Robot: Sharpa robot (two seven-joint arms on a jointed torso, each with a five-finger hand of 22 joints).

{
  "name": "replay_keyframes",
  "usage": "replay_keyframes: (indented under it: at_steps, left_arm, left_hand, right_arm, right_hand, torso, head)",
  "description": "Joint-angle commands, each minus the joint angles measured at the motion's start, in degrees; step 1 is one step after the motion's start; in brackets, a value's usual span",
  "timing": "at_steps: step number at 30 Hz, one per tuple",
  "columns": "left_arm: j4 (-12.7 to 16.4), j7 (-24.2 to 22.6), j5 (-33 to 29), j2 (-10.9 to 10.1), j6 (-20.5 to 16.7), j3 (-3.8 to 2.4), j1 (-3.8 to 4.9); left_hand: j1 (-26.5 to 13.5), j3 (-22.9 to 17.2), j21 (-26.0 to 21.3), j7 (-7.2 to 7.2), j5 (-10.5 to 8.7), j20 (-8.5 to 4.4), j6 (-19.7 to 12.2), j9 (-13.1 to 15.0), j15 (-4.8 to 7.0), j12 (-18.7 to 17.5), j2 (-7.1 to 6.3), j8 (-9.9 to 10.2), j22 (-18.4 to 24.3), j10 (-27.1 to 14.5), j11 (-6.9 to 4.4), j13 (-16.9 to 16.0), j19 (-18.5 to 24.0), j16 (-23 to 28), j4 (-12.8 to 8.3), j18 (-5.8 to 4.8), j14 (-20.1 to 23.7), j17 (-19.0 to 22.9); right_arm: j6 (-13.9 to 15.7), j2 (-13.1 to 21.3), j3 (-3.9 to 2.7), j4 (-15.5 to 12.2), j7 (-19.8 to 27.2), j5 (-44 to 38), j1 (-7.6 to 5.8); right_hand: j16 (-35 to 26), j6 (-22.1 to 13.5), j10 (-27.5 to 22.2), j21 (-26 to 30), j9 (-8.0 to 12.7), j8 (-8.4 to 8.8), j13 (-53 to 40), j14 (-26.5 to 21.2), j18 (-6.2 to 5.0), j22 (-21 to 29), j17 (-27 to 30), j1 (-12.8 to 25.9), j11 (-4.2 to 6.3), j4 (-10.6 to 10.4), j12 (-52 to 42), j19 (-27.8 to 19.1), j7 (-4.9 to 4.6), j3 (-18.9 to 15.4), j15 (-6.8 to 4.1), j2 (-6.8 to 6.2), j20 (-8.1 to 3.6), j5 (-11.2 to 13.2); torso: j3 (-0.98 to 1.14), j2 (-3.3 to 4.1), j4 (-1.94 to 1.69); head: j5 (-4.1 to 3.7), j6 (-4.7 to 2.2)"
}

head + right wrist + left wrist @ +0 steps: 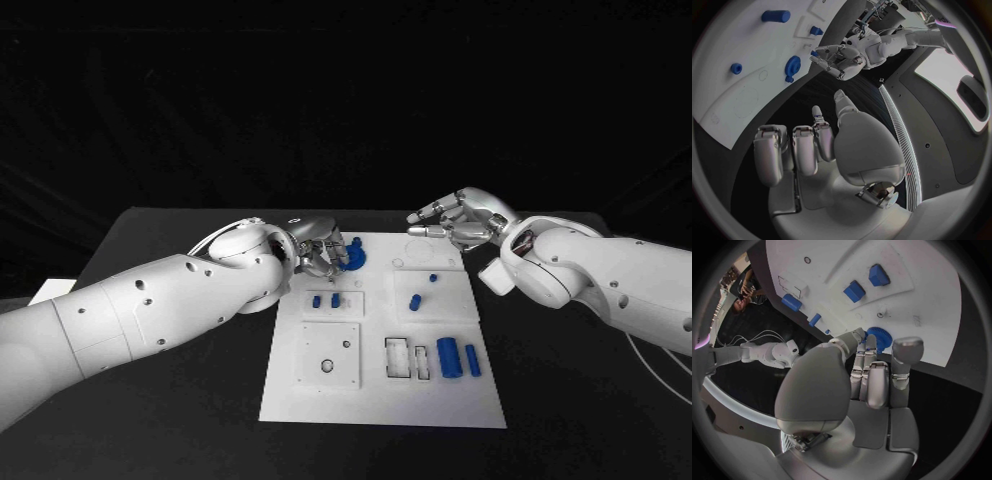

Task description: Assemble the parts on the task board

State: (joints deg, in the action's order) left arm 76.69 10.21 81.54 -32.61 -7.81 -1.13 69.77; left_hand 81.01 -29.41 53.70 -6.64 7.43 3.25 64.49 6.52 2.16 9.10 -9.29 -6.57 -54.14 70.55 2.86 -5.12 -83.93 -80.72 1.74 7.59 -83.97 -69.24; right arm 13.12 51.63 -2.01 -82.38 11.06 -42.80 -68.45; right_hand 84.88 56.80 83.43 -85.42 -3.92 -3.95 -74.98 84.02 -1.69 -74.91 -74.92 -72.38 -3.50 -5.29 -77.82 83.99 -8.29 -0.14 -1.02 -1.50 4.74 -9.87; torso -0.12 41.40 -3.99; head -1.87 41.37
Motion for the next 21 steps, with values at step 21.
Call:
replay_keyframes:
  at_steps: [21]
  left_arm:
    - [-0.8,1.0,-3.1,-2.0,2.7,-0.17,-0.55]
  left_hand:
    - [-1.1,-0.4,0.3,-0.19,-0.41,-0.14,0.2,-0.1,-0.08,-0.8,-0.23,0.6,-0.3,0.5,0.04,0.1,-2.1,-0.3,-0.2,-0.48,-2.5,0.0]
  right_arm:
    - [-0.7,-0.4,0.0,0.3,0.7,-0.2,0.41]
  right_hand:
    - [-0.3,0.0,-0.1,0.2,-0.1,-0.16,-7.9,4.0,-0.35,-5.4,-6.7,0.1,0.11,-0.1,0.0,2.2,-0.04,-0.3,-0.02,0.67,0.1,-0.3]
  torso:
    - [-0.03,0.17,0.11]
  head:
    - [0.4,0.01]
